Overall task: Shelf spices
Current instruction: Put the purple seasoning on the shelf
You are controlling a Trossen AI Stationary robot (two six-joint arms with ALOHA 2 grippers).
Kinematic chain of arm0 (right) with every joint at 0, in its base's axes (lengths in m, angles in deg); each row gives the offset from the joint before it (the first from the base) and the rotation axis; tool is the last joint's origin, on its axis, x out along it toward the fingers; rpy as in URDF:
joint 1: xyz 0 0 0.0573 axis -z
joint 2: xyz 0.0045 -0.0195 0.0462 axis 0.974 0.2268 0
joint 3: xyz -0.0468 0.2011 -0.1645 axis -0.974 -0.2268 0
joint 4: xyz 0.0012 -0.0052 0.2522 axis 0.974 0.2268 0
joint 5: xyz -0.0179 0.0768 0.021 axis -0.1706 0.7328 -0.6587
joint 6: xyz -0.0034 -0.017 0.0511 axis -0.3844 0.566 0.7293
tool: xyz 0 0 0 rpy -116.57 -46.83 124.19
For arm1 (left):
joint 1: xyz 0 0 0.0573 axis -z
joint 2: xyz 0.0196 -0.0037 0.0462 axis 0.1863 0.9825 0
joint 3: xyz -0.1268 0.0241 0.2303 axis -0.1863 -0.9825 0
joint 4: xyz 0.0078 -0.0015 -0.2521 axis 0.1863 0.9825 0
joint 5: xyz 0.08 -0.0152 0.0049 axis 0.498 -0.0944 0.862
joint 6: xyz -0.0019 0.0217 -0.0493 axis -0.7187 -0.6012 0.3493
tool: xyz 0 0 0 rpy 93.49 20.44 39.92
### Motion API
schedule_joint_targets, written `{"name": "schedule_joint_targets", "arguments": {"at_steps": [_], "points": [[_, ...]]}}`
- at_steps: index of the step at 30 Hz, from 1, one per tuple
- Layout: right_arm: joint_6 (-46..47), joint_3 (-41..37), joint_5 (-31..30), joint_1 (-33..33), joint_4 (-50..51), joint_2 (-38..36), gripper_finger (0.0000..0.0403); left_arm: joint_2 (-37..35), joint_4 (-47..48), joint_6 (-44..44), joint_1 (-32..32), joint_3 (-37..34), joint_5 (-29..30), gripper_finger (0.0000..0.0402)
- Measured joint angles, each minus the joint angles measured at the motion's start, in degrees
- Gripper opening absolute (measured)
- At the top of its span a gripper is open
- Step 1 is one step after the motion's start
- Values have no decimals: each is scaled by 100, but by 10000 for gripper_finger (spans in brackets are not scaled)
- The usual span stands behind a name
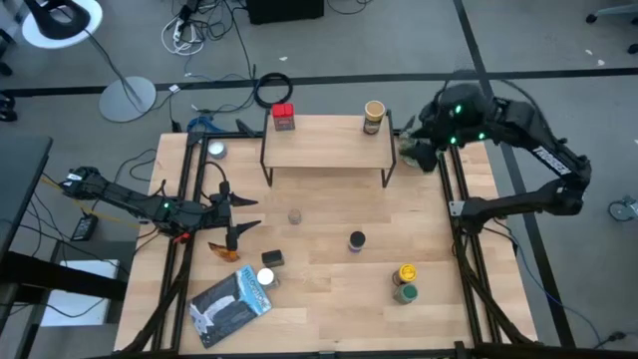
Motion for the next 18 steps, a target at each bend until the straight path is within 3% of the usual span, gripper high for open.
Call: {"name": "schedule_joint_targets", "arguments": {"at_steps": [11,18], "points": [[1535,-2945,-529,-1478,-1939,-940,306,1,1,2,0,0,-2,272],[2211,-4372,-882,-2165,-3008,-1101,306,1,3,20,0,0,-4,272]]}}
